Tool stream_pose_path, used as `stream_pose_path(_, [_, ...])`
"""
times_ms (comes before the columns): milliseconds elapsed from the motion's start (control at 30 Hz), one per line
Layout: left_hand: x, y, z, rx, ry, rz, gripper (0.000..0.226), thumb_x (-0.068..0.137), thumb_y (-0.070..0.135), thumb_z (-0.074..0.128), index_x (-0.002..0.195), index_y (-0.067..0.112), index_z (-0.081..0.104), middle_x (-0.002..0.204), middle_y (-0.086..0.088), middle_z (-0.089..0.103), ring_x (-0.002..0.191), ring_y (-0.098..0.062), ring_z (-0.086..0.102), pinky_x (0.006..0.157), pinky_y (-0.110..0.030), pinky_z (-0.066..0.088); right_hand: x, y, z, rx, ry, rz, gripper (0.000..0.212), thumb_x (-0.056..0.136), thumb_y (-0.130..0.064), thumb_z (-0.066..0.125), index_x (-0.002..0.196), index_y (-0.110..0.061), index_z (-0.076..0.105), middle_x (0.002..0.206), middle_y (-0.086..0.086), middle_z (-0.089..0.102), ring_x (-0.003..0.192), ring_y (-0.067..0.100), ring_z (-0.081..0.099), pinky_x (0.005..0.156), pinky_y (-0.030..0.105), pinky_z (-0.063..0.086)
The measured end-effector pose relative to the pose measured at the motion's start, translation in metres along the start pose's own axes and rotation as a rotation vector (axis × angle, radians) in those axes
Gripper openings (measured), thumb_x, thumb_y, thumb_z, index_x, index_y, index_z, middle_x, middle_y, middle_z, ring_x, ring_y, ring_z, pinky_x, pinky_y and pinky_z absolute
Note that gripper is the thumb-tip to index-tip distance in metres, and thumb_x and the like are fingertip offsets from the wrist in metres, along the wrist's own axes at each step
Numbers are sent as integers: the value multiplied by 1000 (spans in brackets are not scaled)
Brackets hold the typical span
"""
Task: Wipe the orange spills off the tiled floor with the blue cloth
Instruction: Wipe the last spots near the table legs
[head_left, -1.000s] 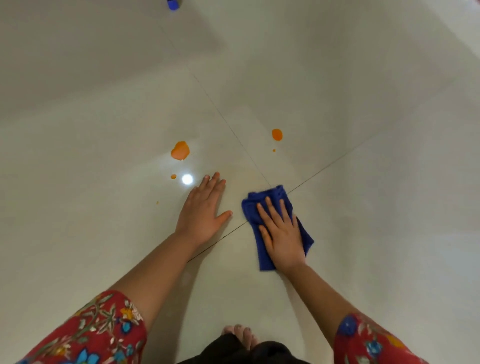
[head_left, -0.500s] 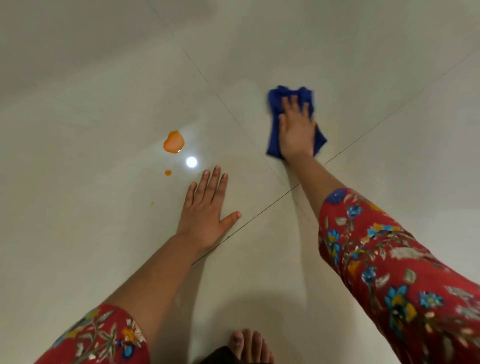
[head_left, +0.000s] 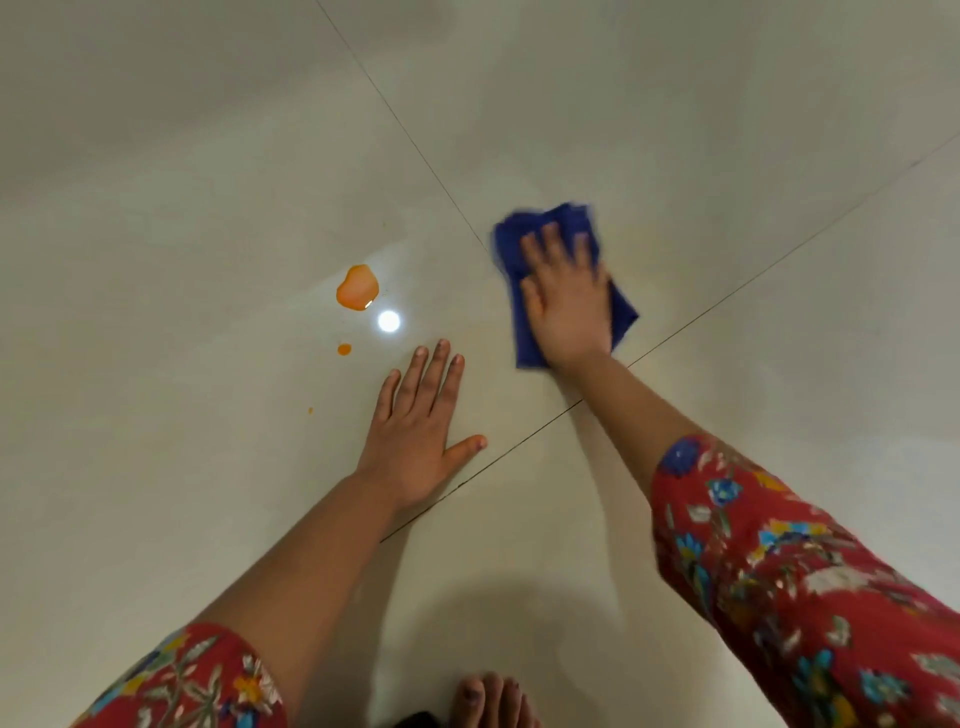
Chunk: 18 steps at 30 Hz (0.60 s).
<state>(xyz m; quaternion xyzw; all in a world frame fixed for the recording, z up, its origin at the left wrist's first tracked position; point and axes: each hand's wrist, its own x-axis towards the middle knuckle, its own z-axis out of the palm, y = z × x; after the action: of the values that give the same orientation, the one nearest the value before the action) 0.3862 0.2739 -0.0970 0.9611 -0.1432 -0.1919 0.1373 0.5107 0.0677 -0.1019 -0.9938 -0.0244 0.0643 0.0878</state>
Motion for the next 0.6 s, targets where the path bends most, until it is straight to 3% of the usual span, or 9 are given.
stream_pose_path(67, [3, 0, -1, -3, -9, -5, 88, 78, 72, 6, 145, 27, -29, 149, 8, -41, 133, -9, -43, 105, -29, -31, -46, -4, 8, -17, -61, -297, 52, 101, -40, 29, 152, -29, 25, 161, -3, 18, 149, 27, 7, 120, 50, 8])
stream_pose_path(133, [2, 2, -2, -6, -17, 2, 87, 81, 72, 9, 144, 26, -30, 149, 8, -42, 133, -10, -44, 104, -29, -32, -87, 19, 8, -33, -96, -351, 52, 101, -42, 26, 152, -31, 25, 161, -5, 18, 149, 25, 9, 120, 48, 7])
stream_pose_path(233, [-1, 4, -4, -26, -45, -1, 86, 92, 65, 25, 145, 25, -29, 149, 6, -42, 132, -12, -45, 103, -29, -33, -71, 62, 0, -50, -20, -28, 56, 98, -46, 18, 152, -31, 24, 161, -3, 18, 149, 27, 12, 116, 54, 16])
stream_pose_path(333, [1, 4, -7, -29, -33, -3, 87, 93, 63, 29, 145, 25, -28, 148, 7, -42, 132, -13, -44, 102, -29, -34, -14, 55, -9, -14, 13, 324, 56, 101, -46, 17, 154, -31, 9, 163, -2, 3, 149, 31, 0, 117, 57, 8])
stream_pose_path(400, [1, 5, -8, -39, -47, -4, 88, 92, 63, 31, 145, 25, -28, 148, 7, -42, 132, -12, -44, 102, -28, -33, -12, 27, -6, -20, -31, 183, 56, 100, -46, 17, 154, -29, 10, 163, 0, 4, 149, 34, 0, 117, 57, 7])
stream_pose_path(500, [1, 4, -6, -37, -39, -6, 88, 88, 68, 24, 145, 26, -28, 150, 7, -39, 133, -11, -43, 105, -29, -31, -82, 10, 8, -70, -122, -316, 56, 99, -45, 19, 153, -31, 21, 162, -3, 13, 149, 29, 4, 119, 51, 4])
stream_pose_path(567, [1, 3, -4, -36, -29, 3, 87, 84, 70, 15, 144, 26, -29, 150, 7, -40, 133, -10, -43, 107, -30, -29, -102, 40, 6, -75, -103, -326, 54, 99, -45, 22, 152, -33, 24, 161, -4, 17, 149, 27, 8, 119, 51, 7])
stream_pose_path(600, [1, 3, -3, -39, -31, 2, 86, 85, 70, 17, 145, 26, -29, 150, 7, -40, 134, -10, -43, 108, -31, -28, -93, 57, 2, -74, -59, -202, 54, 98, -45, 21, 151, -33, 25, 161, -3, 20, 149, 29, 12, 117, 54, 12])
